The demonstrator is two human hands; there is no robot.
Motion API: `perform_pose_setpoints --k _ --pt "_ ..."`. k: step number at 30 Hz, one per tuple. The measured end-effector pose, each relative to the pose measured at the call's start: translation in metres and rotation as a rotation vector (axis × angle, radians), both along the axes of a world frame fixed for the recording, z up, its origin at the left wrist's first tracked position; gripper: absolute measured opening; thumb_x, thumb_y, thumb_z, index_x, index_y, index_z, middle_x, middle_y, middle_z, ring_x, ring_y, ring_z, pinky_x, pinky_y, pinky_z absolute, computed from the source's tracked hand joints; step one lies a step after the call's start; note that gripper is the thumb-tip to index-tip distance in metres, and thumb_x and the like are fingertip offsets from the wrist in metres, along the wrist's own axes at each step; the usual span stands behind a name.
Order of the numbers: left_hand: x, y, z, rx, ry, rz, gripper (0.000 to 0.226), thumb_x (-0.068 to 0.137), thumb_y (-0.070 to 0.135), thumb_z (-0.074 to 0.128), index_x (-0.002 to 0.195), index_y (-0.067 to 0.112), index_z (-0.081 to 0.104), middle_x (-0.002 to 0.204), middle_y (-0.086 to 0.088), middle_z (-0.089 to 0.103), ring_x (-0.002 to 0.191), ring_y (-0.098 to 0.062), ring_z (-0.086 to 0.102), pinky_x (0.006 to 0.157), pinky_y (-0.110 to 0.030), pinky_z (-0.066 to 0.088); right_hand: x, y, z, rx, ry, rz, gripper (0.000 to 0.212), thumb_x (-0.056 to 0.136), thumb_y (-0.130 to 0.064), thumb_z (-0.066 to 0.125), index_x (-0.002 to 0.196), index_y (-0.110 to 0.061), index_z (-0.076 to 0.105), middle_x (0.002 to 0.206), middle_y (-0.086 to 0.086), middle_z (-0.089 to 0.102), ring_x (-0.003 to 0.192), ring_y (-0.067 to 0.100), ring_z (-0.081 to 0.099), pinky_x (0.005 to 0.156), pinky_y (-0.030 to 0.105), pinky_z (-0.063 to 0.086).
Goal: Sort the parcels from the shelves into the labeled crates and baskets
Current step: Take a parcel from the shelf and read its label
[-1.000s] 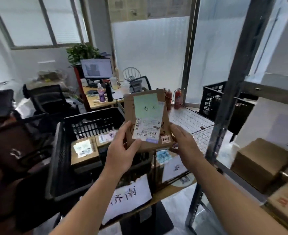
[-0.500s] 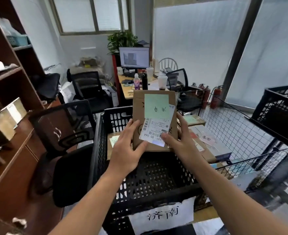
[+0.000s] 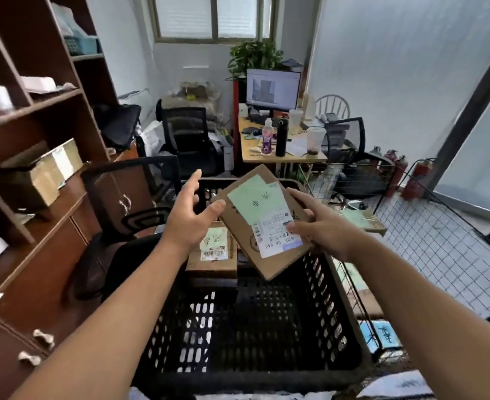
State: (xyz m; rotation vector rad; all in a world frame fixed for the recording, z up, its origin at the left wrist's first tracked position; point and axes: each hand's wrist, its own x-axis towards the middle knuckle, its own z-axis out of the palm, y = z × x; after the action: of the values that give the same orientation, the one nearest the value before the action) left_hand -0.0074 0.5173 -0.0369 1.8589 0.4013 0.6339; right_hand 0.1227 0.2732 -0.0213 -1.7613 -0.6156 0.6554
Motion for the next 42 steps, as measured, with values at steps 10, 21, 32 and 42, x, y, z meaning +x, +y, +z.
perform_pose_setpoints --k 10,21,32,42 --pt "0.006 0.019 -0.055 -0.1 0.439 -0.101 0.076 0.085 0.03 0.074 0.148 0.04 0.033 0.121 0.005 0.059 0.104 -0.013 0.062 0.094 -0.037 0.053 0.021 0.038 -0.015 -0.223 -0.112 -0.106 0.066 0.089 -0.027 0.078 0.147 -0.027 0.047 0.118 0.007 0.068 0.098 0.024 0.072 0.09 0.044 0.06" --pt "0.043 -0.003 -0.107 -0.636 0.533 -0.077 0.073 0.091 0.017 0.068 0.15 0.035 0.029 0.128 -0.01 0.055 0.105 -0.034 0.064 0.082 -0.059 0.056 0.005 0.059 -0.046 -0.422 -0.258 -0.34 0.077 0.095 -0.023 0.071 0.159 -0.024 0.03 0.152 0.005 0.048 0.117 0.019 0.06 0.094 0.025 0.051" --pt "0.05 -0.004 -0.119 -0.697 0.644 -0.134 0.061 0.097 0.021 0.06 0.149 0.033 0.031 0.133 -0.002 0.057 0.109 -0.026 0.061 0.081 -0.048 0.056 -0.004 0.072 -0.058 -0.509 -0.445 -0.408 0.059 0.097 -0.025 0.068 0.151 -0.017 0.045 0.141 0.009 0.053 0.123 0.022 0.053 0.107 0.03 0.039" --pt "0.052 -0.013 -0.131 -0.492 0.623 -0.02 0.069 0.091 0.025 0.069 0.148 0.032 0.031 0.136 0.001 0.055 0.107 -0.026 0.062 0.067 -0.039 0.059 -0.008 0.062 -0.087 -0.423 -0.351 -0.414 0.057 0.104 -0.024 0.056 0.157 -0.025 0.035 0.164 0.0 0.031 0.149 0.023 0.032 0.12 0.036 0.024"
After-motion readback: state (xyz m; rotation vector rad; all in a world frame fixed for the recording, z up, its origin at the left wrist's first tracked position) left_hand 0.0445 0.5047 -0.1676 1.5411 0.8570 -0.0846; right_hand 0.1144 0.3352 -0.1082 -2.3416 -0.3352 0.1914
